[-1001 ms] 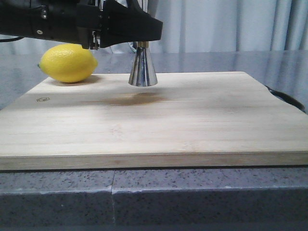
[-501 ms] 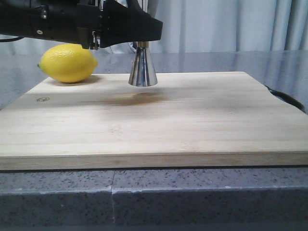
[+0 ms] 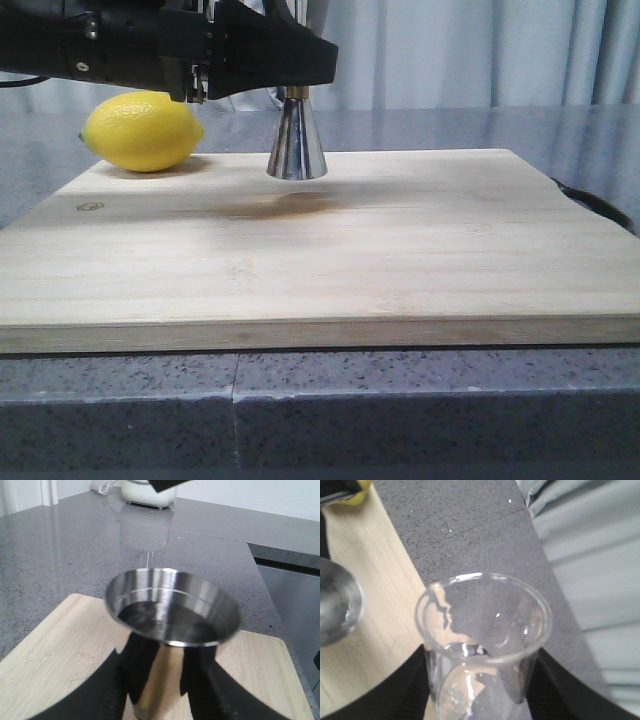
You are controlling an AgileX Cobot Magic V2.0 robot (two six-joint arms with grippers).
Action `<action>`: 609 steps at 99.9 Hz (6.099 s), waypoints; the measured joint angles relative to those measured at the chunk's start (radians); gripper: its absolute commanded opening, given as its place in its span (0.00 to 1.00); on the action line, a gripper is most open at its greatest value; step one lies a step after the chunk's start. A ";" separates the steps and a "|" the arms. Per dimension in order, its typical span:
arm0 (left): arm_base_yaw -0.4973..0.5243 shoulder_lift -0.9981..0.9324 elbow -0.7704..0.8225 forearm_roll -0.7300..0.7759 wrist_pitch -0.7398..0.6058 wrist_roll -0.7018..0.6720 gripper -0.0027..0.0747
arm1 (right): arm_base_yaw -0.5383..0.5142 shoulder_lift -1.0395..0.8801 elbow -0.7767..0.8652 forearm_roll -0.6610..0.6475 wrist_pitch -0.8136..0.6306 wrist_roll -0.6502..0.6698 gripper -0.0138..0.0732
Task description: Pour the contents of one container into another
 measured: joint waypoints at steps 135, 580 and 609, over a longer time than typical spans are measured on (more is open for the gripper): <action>0.000 0.000 0.000 0.000 0.000 0.000 0.34 | -0.346 -0.037 1.047 0.462 -1.547 0.327 0.46; 0.000 -0.370 -0.001 0.726 -0.284 -0.718 0.72 | -0.346 -0.979 1.033 0.418 -0.233 0.387 0.82; 0.000 -0.655 -0.001 1.353 -0.200 -1.495 0.72 | -0.346 -0.979 1.000 0.457 -0.126 0.405 0.82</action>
